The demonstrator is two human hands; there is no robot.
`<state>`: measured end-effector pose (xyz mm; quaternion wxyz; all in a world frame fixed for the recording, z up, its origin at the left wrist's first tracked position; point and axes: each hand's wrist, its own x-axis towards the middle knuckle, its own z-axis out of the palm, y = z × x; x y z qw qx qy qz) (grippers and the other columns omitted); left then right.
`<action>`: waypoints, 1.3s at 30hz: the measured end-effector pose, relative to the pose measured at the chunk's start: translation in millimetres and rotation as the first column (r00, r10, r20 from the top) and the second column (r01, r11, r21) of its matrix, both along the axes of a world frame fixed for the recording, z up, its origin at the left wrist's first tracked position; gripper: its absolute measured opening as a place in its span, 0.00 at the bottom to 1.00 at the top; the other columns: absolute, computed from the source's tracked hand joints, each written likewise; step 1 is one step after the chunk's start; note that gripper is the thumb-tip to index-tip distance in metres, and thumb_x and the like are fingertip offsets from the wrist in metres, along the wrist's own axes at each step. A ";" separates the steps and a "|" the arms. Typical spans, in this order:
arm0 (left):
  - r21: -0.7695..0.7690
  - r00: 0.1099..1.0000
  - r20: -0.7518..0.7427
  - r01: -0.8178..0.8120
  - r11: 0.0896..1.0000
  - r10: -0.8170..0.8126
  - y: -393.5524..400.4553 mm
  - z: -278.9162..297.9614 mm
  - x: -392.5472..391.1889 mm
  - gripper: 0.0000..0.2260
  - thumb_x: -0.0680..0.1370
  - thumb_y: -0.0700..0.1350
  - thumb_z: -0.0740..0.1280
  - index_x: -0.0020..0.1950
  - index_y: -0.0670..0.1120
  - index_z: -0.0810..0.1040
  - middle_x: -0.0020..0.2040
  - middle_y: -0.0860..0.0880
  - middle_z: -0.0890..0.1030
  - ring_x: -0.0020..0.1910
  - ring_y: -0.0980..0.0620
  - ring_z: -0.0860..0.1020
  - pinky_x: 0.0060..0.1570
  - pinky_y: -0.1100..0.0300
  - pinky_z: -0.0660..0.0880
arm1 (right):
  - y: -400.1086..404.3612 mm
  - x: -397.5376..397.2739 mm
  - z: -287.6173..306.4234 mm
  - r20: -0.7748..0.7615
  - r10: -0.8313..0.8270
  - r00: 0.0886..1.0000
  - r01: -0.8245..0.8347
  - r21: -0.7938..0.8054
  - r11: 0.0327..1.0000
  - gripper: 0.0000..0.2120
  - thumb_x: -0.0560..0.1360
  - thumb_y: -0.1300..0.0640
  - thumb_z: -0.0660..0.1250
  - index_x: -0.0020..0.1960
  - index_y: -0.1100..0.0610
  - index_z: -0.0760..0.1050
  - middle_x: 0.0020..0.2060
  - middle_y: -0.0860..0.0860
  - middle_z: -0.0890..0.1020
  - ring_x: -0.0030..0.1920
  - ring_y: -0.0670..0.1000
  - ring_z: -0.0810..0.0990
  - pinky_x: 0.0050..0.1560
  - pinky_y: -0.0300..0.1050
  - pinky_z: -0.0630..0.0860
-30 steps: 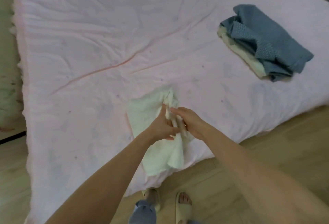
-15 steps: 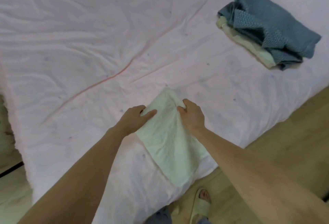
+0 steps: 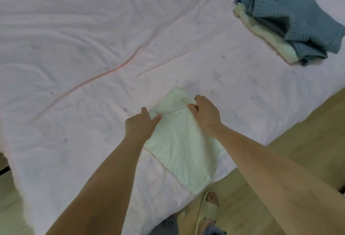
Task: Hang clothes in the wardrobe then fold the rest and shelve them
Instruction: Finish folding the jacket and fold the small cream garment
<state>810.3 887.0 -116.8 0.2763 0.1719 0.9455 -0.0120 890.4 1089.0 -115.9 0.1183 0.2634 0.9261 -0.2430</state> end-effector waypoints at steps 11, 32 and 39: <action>0.303 0.963 0.263 -0.144 0.942 0.062 73.8 -5.0 -30.0 0.40 0.69 0.74 0.60 0.67 0.44 0.68 0.62 0.45 0.75 0.61 0.44 0.74 0.56 0.51 0.71 | 17.9 64.2 7.4 0.189 -0.109 0.976 0.161 -0.289 0.944 0.27 0.70 0.32 0.65 0.55 0.53 0.65 0.46 0.49 0.77 0.46 0.53 0.78 0.46 0.52 0.75; 0.699 0.941 0.336 -0.283 0.656 0.047 240.5 241.9 2.7 0.22 0.72 0.62 0.69 0.56 0.48 0.80 0.52 0.51 0.82 0.50 0.51 0.80 0.54 0.49 0.77 | 196.7 112.2 233.6 0.132 -0.379 0.916 0.367 -0.658 0.658 0.14 0.71 0.45 0.73 0.51 0.54 0.82 0.45 0.47 0.85 0.42 0.44 0.84 0.43 0.36 0.79; 0.798 0.971 0.239 -0.200 0.569 0.006 406.3 329.5 59.8 0.11 0.79 0.55 0.64 0.56 0.51 0.78 0.52 0.53 0.80 0.52 0.51 0.77 0.52 0.55 0.74 | 369.4 164.3 321.0 0.028 -0.344 0.939 0.272 -0.672 0.688 0.07 0.76 0.46 0.67 0.51 0.47 0.77 0.45 0.44 0.83 0.42 0.42 0.83 0.38 0.32 0.77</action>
